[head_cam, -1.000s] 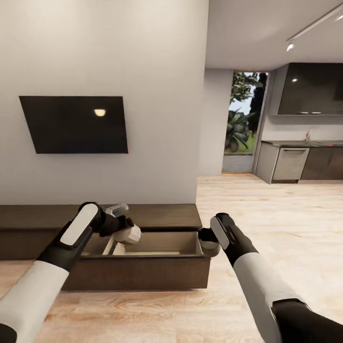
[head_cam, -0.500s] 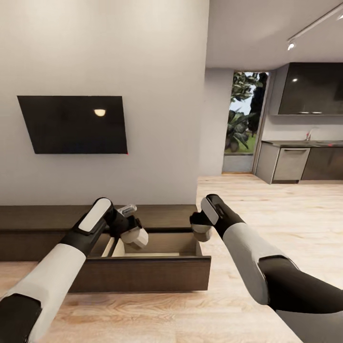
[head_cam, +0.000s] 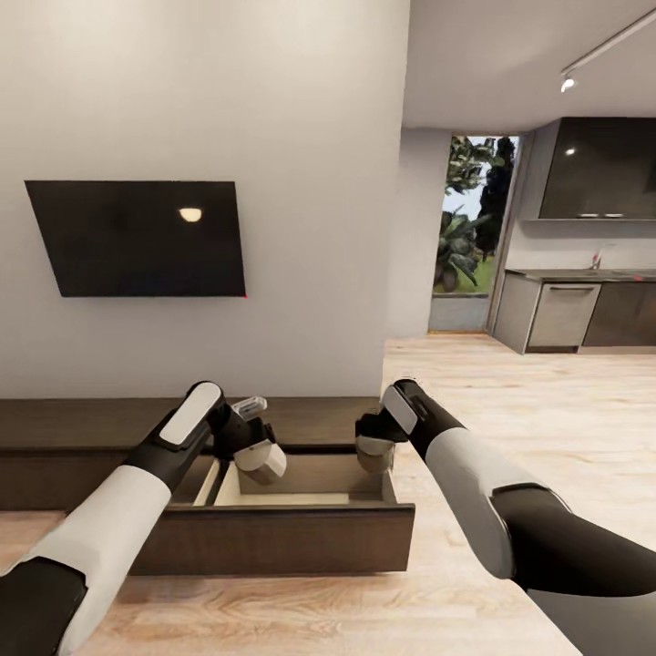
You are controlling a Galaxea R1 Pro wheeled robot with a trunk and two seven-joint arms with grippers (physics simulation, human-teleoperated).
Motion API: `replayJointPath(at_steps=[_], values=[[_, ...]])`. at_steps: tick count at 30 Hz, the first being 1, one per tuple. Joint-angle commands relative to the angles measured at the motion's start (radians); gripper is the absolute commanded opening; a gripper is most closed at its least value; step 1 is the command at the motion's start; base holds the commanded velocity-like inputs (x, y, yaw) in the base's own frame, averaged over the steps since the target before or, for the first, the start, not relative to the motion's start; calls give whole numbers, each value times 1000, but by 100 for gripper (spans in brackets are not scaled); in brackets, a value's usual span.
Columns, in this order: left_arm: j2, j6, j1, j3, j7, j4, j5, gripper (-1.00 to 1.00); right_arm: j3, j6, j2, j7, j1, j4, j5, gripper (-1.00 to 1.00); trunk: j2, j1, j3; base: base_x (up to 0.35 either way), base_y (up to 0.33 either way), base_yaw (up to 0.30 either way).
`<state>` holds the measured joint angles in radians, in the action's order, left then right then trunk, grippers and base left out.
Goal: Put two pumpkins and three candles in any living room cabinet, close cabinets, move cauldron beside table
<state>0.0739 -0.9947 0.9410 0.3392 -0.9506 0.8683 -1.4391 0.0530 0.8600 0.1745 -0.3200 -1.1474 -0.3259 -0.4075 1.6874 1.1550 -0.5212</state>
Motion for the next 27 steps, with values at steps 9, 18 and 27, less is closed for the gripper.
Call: replayJointPath(at_steps=[9,18,27], values=[[1,1,1,54,-8,-26,-8,-100,7,-60,0,83,-1,103,-10,-100,1,0,-1,211,163,0],[0,2,1,81,-10,-35,-6,-100,6,-63,0,93,-1,112,-10,-100,1,0,-1,22,38,0],[-31,4,1,88,-4,-75,101,-100,5,-70,0,99,-1,131,-10,-100,1,0,-1,41,-47,0]])
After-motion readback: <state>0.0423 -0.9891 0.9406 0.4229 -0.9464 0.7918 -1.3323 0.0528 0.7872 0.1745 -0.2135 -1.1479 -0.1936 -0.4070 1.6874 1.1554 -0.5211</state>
